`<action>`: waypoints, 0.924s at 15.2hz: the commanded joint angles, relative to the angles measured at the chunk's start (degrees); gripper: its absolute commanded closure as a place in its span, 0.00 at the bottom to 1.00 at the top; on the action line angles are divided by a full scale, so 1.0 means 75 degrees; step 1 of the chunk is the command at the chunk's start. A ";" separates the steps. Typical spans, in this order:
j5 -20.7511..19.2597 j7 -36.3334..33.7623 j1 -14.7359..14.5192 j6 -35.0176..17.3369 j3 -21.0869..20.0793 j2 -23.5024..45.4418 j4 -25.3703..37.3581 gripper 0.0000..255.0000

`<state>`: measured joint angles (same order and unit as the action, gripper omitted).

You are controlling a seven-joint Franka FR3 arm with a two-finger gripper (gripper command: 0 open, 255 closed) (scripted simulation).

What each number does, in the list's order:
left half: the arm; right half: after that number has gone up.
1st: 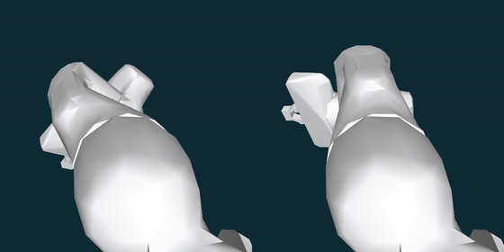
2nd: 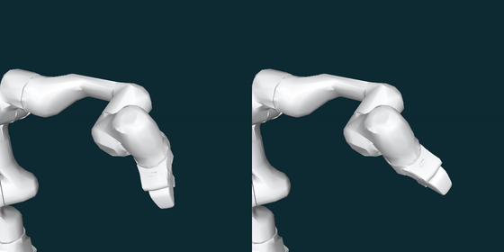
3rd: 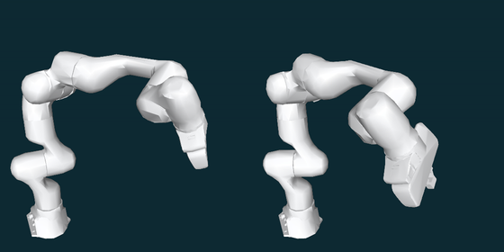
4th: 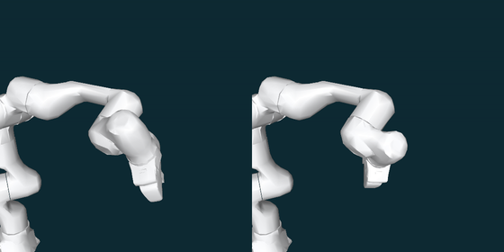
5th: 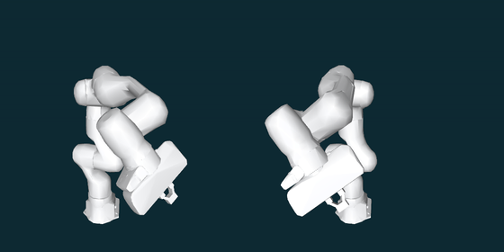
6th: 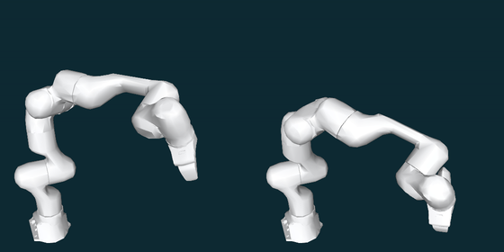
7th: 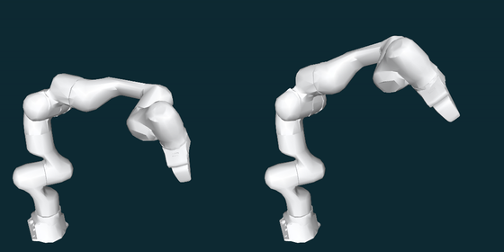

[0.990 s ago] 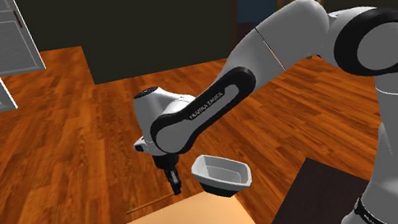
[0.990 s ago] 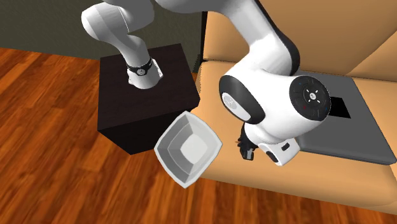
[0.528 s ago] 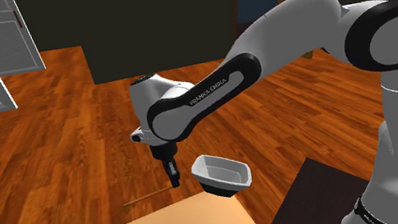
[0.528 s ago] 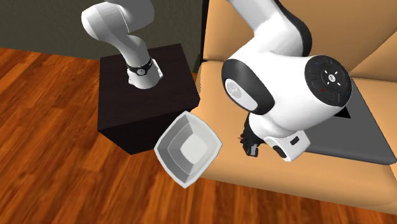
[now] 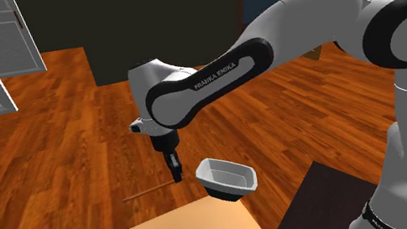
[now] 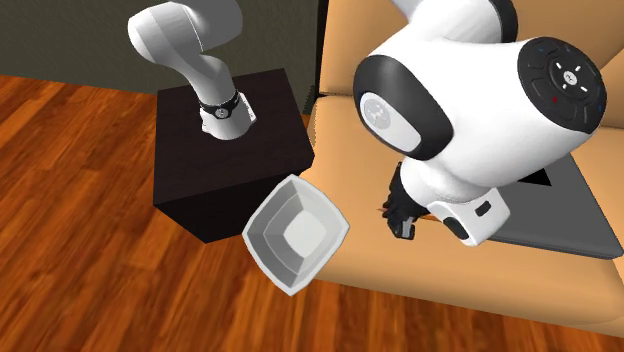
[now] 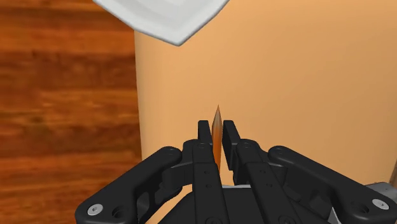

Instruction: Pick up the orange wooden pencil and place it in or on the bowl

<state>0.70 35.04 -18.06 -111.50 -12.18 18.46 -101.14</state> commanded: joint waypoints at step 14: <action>0.0352 0.1920 0.1085 -0.0447 0.0699 -0.2917 -0.3424 1.00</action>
<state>3.24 48.46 -10.34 -115.11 -7.35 -1.64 -125.25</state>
